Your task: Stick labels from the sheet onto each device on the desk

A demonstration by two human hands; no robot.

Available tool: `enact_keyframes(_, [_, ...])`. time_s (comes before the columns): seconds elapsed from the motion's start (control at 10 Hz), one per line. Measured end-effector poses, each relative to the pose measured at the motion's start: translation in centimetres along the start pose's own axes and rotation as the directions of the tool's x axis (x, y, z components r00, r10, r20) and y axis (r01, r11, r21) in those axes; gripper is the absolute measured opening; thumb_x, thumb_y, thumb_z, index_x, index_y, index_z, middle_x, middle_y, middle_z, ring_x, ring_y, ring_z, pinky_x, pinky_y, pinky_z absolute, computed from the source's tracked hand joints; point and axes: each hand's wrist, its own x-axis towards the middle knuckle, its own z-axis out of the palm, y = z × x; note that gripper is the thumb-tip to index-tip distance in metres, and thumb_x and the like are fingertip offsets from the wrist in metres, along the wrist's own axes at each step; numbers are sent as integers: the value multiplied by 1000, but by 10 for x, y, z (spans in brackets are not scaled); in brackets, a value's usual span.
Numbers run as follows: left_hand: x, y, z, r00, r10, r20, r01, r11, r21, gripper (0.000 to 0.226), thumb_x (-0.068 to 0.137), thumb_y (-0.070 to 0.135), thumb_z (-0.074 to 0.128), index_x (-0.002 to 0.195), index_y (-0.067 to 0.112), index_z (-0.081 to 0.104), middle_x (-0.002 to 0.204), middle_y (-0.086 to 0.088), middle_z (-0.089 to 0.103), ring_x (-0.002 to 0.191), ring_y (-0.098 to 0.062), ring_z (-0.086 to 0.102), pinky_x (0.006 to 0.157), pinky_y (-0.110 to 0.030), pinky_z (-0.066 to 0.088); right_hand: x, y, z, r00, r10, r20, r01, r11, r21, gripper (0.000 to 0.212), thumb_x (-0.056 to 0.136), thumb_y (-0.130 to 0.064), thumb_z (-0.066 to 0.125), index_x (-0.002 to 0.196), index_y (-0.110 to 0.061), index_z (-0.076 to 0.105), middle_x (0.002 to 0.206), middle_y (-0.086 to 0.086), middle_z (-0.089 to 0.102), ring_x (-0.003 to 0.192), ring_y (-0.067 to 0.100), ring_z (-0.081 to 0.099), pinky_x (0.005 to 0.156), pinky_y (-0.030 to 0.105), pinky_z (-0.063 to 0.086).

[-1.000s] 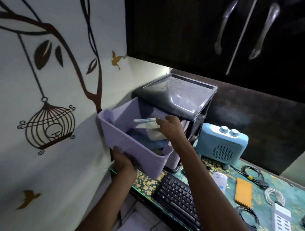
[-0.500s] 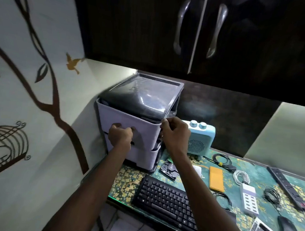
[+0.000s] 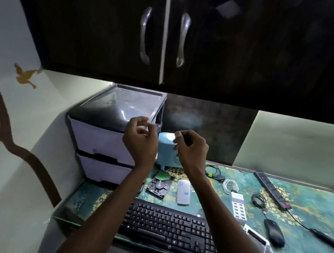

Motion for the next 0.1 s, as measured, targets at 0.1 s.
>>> enact_keyframes(0.1, [3, 45, 26, 988, 157, 9, -155, 984, -87, 10, 80, 10, 67, 89, 15, 65, 80, 1, 67, 63, -15, 62, 58, -25, 50, 19, -11, -46, 995, -92, -50, 92, 996, 15, 24, 92, -36, 63, 75, -21, 70, 62, -3, 71, 60, 14, 71, 63, 49, 61])
